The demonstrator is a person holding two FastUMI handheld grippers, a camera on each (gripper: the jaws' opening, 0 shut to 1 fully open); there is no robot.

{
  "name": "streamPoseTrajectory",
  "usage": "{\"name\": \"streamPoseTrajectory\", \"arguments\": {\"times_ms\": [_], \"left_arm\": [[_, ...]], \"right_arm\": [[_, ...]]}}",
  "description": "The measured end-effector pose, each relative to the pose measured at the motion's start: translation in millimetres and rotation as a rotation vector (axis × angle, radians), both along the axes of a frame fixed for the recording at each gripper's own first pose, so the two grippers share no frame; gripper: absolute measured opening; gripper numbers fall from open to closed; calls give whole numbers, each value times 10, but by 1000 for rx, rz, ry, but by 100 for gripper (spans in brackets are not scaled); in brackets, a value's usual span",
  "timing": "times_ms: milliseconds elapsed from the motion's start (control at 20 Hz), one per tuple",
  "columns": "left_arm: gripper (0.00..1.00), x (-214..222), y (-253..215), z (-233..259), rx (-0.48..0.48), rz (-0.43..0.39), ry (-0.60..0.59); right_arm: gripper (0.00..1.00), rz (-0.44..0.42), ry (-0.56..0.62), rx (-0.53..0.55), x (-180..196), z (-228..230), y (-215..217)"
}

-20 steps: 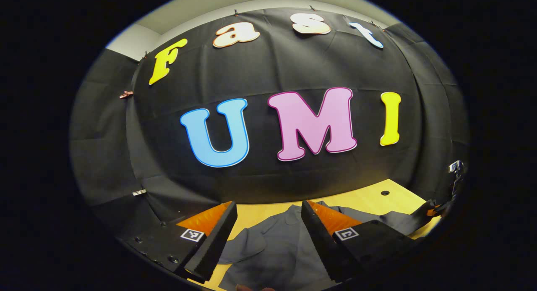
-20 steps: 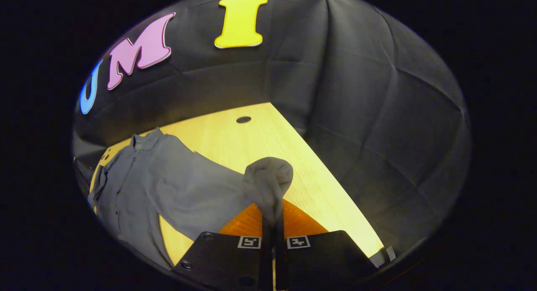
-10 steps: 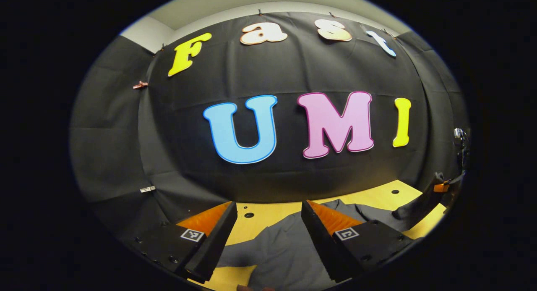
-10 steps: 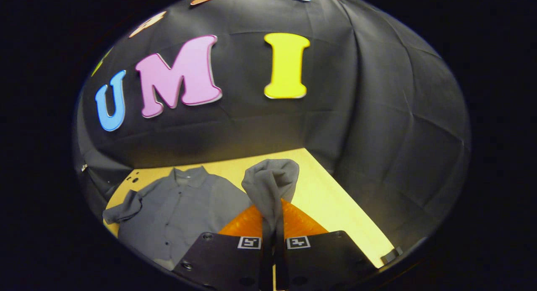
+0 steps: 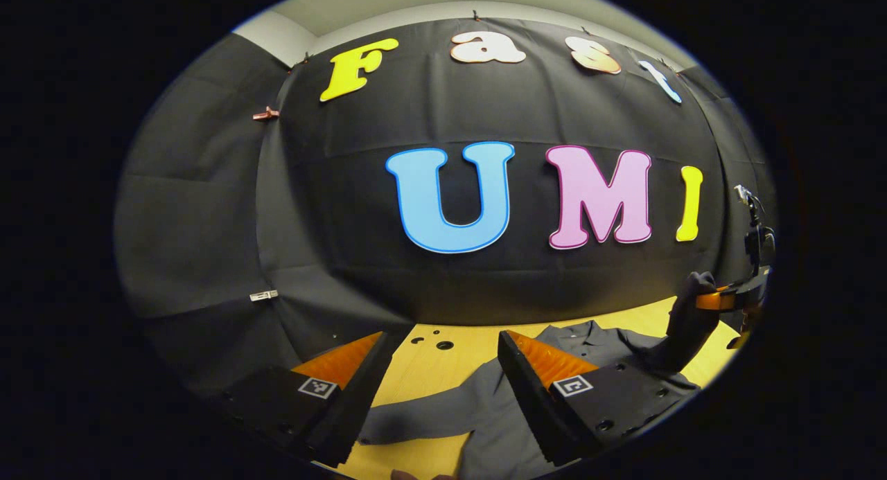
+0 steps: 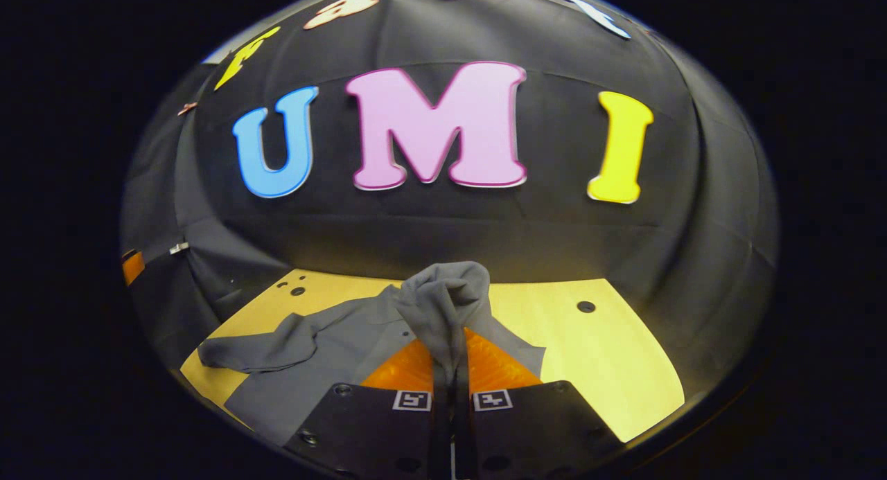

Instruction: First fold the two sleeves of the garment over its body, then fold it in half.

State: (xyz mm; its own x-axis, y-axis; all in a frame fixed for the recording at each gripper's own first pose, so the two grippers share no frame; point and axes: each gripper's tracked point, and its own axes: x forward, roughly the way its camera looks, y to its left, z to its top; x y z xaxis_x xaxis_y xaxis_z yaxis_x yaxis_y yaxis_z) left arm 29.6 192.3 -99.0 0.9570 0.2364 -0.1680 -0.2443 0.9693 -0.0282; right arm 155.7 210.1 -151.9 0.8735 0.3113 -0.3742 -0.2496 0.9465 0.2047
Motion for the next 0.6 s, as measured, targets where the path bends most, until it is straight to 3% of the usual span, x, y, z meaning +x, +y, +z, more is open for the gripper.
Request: {"name": "streamPoseTrajectory", "arguments": {"times_ms": [250,600], "left_arm": [[97,-96,424,-299,-27,10,13],[97,-204,886,-901,-60,22,66]], "right_arm": [[7,102,31,-25,-95,-159,897],[7,224,110,-61,-291,-597,1820]]}}
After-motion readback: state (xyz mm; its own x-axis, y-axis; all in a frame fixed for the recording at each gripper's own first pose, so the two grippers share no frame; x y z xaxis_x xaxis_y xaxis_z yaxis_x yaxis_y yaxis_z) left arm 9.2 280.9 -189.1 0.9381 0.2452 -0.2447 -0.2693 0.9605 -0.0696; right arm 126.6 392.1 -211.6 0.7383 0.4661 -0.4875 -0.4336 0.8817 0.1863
